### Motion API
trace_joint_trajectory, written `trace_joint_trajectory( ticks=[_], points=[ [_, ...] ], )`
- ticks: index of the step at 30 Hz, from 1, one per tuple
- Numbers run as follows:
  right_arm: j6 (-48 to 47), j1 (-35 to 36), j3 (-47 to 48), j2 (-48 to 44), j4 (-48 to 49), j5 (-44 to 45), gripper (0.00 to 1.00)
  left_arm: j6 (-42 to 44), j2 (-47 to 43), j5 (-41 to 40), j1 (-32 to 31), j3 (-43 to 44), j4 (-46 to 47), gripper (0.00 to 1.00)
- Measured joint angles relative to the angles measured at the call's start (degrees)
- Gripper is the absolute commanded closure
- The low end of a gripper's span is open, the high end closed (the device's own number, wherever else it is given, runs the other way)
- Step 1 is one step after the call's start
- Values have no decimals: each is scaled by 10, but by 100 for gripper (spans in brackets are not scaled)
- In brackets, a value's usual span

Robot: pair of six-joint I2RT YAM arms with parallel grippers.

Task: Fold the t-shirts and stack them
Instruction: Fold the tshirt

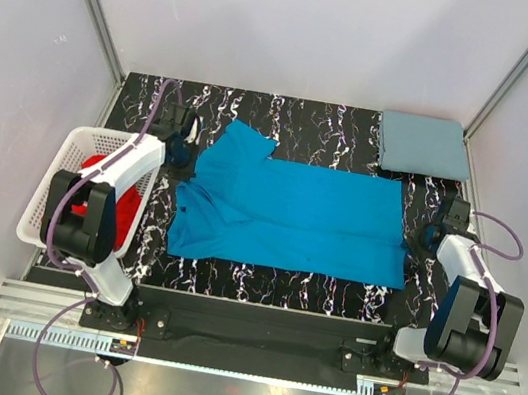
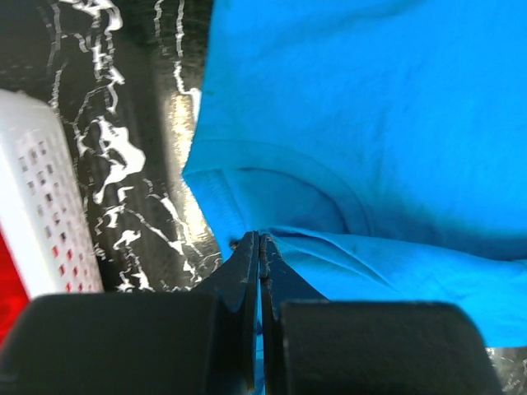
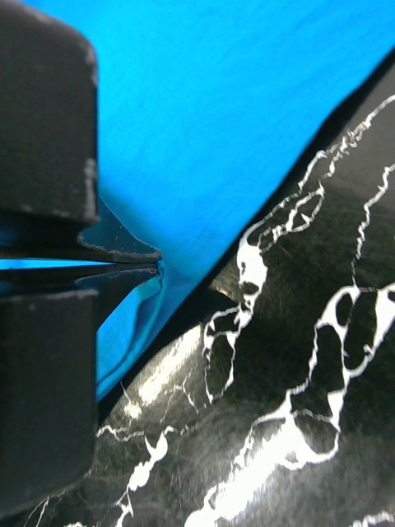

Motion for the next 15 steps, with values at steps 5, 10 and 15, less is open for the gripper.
trace_joint_trajectory(
  ticks=[5,10,15],
  points=[
    [-3,-4,0,1,-1,13,100,0,-17,-15,0,-1,-4,100],
    [-5,-4,5,-7,-13,12,100,-5,-47,-15,0,-2,-8,100],
    [-2,-5,5,-42,-24,0,100,-13,-73,-14,0,-2,-11,100]
  ],
)
